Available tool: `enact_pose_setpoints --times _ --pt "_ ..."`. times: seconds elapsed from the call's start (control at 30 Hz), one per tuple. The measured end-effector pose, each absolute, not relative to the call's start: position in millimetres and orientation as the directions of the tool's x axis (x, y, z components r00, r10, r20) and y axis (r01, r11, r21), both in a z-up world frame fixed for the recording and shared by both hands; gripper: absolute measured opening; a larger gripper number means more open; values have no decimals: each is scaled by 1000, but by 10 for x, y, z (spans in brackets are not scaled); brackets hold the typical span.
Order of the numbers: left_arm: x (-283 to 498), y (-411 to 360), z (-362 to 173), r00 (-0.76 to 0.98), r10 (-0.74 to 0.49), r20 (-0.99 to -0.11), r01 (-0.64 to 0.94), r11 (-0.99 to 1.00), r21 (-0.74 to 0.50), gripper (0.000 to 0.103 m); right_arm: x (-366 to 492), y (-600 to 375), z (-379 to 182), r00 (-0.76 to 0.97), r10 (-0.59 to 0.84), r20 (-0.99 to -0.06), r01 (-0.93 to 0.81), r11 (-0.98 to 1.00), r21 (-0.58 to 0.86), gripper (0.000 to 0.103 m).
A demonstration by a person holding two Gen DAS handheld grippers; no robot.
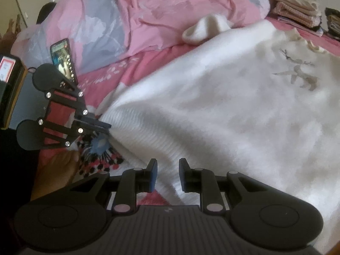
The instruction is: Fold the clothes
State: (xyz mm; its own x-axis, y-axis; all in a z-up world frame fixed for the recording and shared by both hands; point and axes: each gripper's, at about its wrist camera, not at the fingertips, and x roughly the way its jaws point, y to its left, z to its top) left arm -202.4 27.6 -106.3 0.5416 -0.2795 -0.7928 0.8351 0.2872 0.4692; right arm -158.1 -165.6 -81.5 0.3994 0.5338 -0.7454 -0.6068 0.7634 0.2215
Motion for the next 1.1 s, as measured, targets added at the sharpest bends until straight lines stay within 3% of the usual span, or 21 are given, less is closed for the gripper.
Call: enact_pose_setpoints --times 0.17,0.37,0.53,0.7,0.9,1.1 --pt "-1953 311 -1105 506 -285 -814 854 298 426 1 -1487 -1751 -965 343 514 -787 -522 800 295 23" --pt "-1923 457 -896 424 -352 -834 889 338 309 11 -1521 -2159 -820 408 555 -725 -407 821 400 24" --pt "-1910 480 -778 400 -413 -818 898 353 262 11 -1723 -2490 -649 486 512 -709 -402 851 339 24" --pt "-1866 119 -853 430 -479 -765 896 332 295 11 -1907 -2142 -624 472 466 -749 -576 806 139 24" --pt "-1766 -302 -1005 411 -551 -726 909 310 279 11 -2006 -1973 -673 488 419 -766 -654 756 -3 24" --pt "-1683 -532 -1060 390 -594 -704 913 352 208 11 -1950 -2624 -626 535 367 -761 -430 893 129 24"
